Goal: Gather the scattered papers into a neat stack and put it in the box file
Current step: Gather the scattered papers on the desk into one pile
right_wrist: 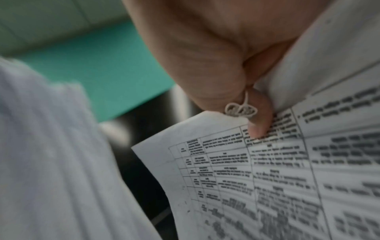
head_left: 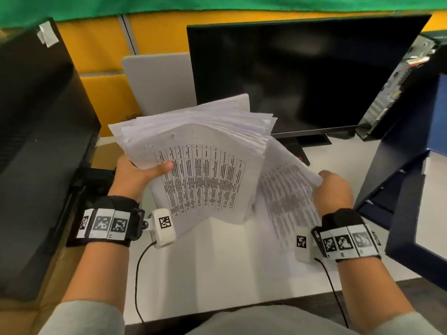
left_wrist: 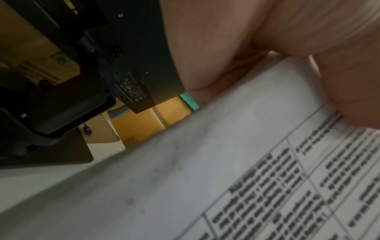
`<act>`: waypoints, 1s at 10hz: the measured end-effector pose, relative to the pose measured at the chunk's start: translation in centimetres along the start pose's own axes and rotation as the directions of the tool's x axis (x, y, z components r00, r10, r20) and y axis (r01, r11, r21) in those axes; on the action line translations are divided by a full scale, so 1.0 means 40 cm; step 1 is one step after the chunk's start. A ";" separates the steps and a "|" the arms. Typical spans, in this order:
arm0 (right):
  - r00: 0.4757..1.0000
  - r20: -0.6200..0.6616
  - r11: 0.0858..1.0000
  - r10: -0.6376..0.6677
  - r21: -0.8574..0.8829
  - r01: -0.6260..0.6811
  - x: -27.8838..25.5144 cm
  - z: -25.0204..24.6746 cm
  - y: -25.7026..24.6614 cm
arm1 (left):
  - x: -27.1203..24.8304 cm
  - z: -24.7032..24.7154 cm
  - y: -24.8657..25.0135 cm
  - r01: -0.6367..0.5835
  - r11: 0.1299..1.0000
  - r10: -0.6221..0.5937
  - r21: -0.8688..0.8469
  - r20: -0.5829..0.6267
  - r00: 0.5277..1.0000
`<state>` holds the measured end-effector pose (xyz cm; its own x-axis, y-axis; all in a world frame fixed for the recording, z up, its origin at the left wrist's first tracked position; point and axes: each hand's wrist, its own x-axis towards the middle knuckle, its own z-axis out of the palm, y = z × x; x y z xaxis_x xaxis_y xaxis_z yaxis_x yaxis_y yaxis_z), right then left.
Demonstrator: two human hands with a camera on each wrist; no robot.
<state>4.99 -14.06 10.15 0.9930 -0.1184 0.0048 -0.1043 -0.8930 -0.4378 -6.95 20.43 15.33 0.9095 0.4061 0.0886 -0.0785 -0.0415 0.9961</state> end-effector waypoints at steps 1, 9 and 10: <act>0.925 -0.340 0.972 -0.171 0.096 0.215 -0.037 -0.072 -0.057 | 0.000 -0.001 -0.004 0.004 1.000 -0.004 -0.023 0.000 1.000; 0.674 0.145 0.272 -0.725 0.958 0.086 -0.042 -0.007 -0.216 | 0.025 0.068 0.007 0.000 1.000 0.002 0.007 -0.324 0.946; 0.752 0.049 0.295 -0.658 0.935 0.197 -0.053 0.025 -0.223 | 0.016 0.063 0.008 -0.011 0.995 0.036 0.098 -0.249 0.968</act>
<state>3.89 -5.41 13.14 0.8177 0.5197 0.2473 0.2171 0.1194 -0.9688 -5.36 18.39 15.68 0.7755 0.6193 0.1228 -0.0482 -0.1358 0.9896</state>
